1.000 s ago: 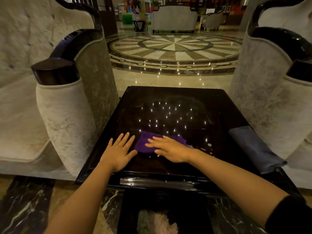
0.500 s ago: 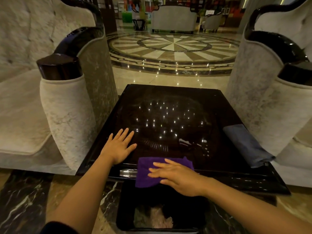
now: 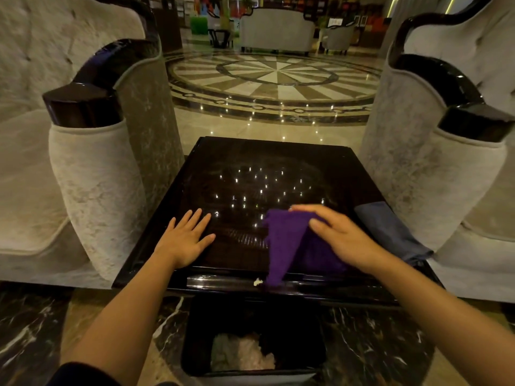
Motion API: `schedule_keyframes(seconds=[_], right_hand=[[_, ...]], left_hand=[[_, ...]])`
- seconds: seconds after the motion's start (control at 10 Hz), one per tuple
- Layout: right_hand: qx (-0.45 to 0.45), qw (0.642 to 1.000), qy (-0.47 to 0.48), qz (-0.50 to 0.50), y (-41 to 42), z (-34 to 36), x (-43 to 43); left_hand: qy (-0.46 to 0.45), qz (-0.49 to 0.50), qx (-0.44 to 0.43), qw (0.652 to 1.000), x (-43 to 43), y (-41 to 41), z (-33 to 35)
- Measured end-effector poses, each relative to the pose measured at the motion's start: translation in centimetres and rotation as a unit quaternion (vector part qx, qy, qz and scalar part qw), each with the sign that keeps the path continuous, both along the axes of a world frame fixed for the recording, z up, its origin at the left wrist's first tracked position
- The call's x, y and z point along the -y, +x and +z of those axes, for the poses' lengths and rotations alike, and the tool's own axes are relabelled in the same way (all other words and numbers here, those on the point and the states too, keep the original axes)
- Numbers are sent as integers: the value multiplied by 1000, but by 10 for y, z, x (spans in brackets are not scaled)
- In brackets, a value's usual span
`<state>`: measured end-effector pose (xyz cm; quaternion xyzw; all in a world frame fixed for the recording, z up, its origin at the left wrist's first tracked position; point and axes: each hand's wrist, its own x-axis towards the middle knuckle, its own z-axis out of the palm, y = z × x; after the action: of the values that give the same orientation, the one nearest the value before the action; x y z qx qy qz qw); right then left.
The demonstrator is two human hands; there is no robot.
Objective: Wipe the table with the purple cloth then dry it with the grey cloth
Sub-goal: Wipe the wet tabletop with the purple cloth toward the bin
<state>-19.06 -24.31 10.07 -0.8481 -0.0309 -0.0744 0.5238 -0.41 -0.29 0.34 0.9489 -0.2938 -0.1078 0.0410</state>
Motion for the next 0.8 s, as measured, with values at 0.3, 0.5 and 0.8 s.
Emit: schedule_keyframes(seconds=[0.3,0.5,0.8], right_hand=[[-16,961,-164,-224,34,-14,92],[-187,928,-268,-178,44,-61,95],[-204,922,-291,-152,54,-73,100]], left_hand=[[4,1,3,1000,1,1,-1],[-1,-2,4,1000,-1,0,0],[4,-1,4,1000,0,2,-1]])
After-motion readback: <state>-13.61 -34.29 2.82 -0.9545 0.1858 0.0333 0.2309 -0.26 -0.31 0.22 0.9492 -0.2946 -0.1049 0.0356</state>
